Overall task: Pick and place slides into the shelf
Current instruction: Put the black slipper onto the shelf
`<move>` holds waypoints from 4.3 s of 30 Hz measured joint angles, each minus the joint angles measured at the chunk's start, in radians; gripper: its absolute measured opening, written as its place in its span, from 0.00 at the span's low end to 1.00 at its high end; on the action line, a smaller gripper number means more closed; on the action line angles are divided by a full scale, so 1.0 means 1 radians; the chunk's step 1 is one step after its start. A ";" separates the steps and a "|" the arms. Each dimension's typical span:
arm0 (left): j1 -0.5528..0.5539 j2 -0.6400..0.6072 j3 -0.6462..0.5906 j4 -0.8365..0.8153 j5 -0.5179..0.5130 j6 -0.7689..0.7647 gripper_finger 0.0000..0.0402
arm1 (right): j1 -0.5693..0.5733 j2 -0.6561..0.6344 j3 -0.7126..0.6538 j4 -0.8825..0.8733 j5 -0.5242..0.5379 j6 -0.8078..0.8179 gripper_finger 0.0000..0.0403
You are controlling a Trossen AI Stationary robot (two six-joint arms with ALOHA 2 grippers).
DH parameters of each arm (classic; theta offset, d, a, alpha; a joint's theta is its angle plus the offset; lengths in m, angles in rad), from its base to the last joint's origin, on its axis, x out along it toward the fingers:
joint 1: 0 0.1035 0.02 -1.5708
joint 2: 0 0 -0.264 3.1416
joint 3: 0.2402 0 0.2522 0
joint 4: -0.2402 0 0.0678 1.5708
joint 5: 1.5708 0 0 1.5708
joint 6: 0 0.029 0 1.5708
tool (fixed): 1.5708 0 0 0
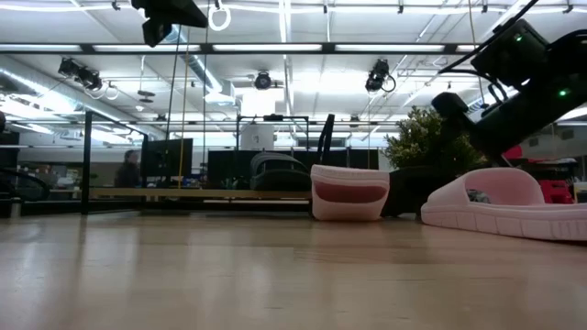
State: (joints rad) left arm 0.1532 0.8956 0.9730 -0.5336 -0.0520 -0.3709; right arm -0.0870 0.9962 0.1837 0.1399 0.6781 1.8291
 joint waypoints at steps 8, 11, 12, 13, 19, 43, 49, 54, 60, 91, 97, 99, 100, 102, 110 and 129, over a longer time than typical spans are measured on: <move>0.000 0.045 0.000 0.033 0.017 0.000 0.07 | -0.044 0.013 0.000 0.004 -0.025 -0.033 0.57; 0.000 0.055 0.000 0.063 0.020 0.000 0.06 | -0.057 0.017 0.000 0.018 -0.059 -0.076 0.51; 0.000 0.055 0.000 0.060 0.023 0.001 0.06 | -0.058 0.017 0.000 0.018 -0.069 -0.083 0.47; 0.000 0.055 0.000 0.060 0.023 0.009 0.05 | -0.058 0.017 0.000 0.019 -0.072 -0.087 0.42; 0.000 0.054 0.000 0.063 0.023 0.023 0.03 | -0.053 0.014 0.001 0.031 -0.071 -0.103 0.13; 0.000 0.054 0.000 0.062 0.020 0.053 0.04 | 0.149 0.016 0.171 -0.079 -0.050 -0.106 0.12; 0.000 0.054 0.000 0.062 0.020 0.049 0.06 | 0.182 0.016 0.252 -0.151 -0.055 -0.136 0.12; 0.000 0.054 0.000 0.062 0.020 0.048 0.04 | 0.200 0.016 0.387 -0.327 -0.061 -0.203 0.11; 0.000 0.054 0.000 0.062 0.020 0.043 0.02 | 0.204 0.016 0.588 -0.615 -0.056 -0.341 0.11; 0.001 0.054 0.000 0.066 -0.034 0.015 0.05 | 0.043 0.419 1.359 -0.982 -0.196 -1.468 0.11; 0.001 0.053 0.000 0.062 -0.033 0.015 0.02 | 0.043 0.590 1.538 -1.031 -0.198 -1.636 0.11; 0.001 0.053 0.000 0.050 -0.034 0.016 0.02 | 0.043 0.644 1.596 -1.065 -0.192 -1.670 0.11; 0.001 0.053 0.000 0.038 -0.034 0.016 0.02 | 0.043 0.674 1.628 -1.079 -0.181 -1.687 0.11; 0.001 0.053 -0.001 0.019 -0.039 0.016 0.03 | 0.038 0.723 1.681 -1.101 -0.162 -1.715 0.11; 0.001 0.053 -0.001 -0.027 -0.165 0.017 0.04 | 0.035 0.871 1.844 -1.166 -0.141 -1.839 0.11; 0.011 0.053 -0.001 -0.106 -0.257 0.096 0.07 | 0.010 0.986 1.873 -1.163 -0.145 -1.931 0.11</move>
State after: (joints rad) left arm 0.1643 0.9485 0.9722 -0.6397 -0.3095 -0.2747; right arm -0.0769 1.9827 2.0571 -1.0230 0.5334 -0.1019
